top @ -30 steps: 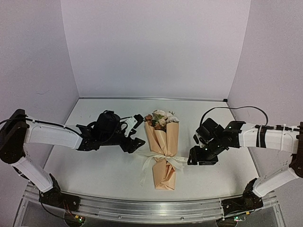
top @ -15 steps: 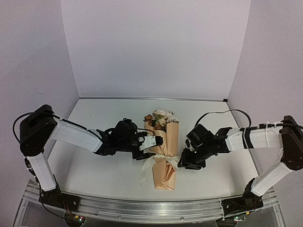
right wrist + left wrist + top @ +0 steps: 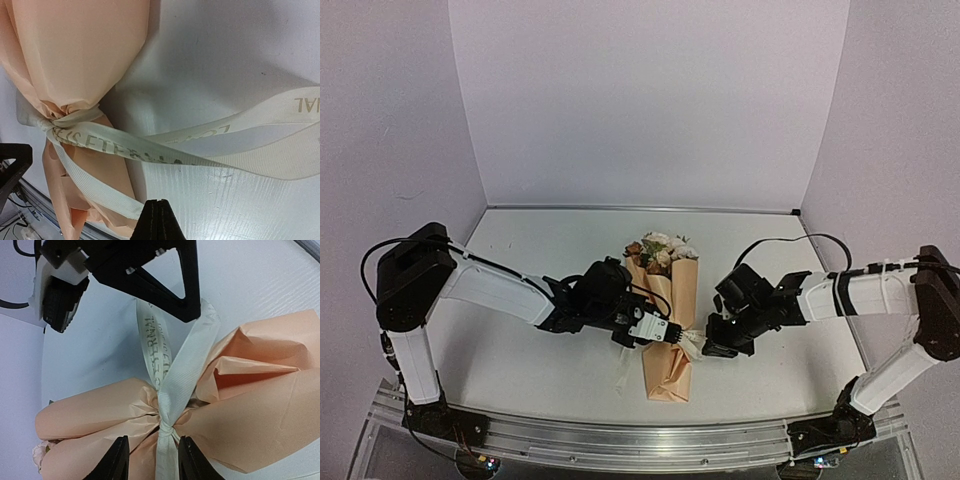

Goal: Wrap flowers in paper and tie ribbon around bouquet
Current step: Tie the ribbon around the folded bouquet.

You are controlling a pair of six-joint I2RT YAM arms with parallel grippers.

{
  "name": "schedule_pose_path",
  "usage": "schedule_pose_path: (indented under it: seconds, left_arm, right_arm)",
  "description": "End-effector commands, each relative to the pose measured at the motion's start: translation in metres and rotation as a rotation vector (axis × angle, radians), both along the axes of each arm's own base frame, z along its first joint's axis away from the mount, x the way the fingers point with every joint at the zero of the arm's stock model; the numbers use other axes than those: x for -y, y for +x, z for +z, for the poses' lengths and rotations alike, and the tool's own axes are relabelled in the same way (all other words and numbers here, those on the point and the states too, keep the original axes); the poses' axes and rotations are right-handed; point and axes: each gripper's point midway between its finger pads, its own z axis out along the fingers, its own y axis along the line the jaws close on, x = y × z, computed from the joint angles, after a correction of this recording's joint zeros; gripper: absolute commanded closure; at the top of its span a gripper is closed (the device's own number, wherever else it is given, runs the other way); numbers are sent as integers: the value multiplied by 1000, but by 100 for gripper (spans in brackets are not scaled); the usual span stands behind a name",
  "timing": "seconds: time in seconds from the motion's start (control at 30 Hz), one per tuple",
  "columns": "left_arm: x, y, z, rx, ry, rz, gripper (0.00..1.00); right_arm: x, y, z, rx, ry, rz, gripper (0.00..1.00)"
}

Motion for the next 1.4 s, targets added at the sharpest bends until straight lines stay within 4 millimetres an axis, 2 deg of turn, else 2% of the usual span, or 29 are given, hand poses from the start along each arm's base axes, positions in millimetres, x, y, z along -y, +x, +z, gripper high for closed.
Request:
schedule_pose_path:
  seconds: [0.0,0.3,0.4,0.67,0.8,1.07,1.2,1.37]
  left_arm:
    - [7,-3,3,49,24,-83,66]
    - [11,-5,-1,84,56,-142,70]
    - [10,-6,-7,100,69,-161,75]
    - [15,3,-20,168,98,-176,73]
    - [23,12,-18,231,74,-172,69]
    - [29,14,-23,272,86,-207,62]
    - [27,15,-34,266,115,-210,67]
    - [19,6,-33,233,93,-208,69]
  right_arm:
    - [5,-3,7,36,-1,22,100]
    - [10,-8,11,40,-17,56,100]
    - [10,-11,11,31,-15,71,100]
    - [7,-18,13,19,1,128,100]
    - [5,-21,15,6,15,144,100]
    - [12,-26,18,9,-4,160,100]
    - [19,-28,24,30,-20,172,100]
    - [29,-36,30,40,-67,221,100]
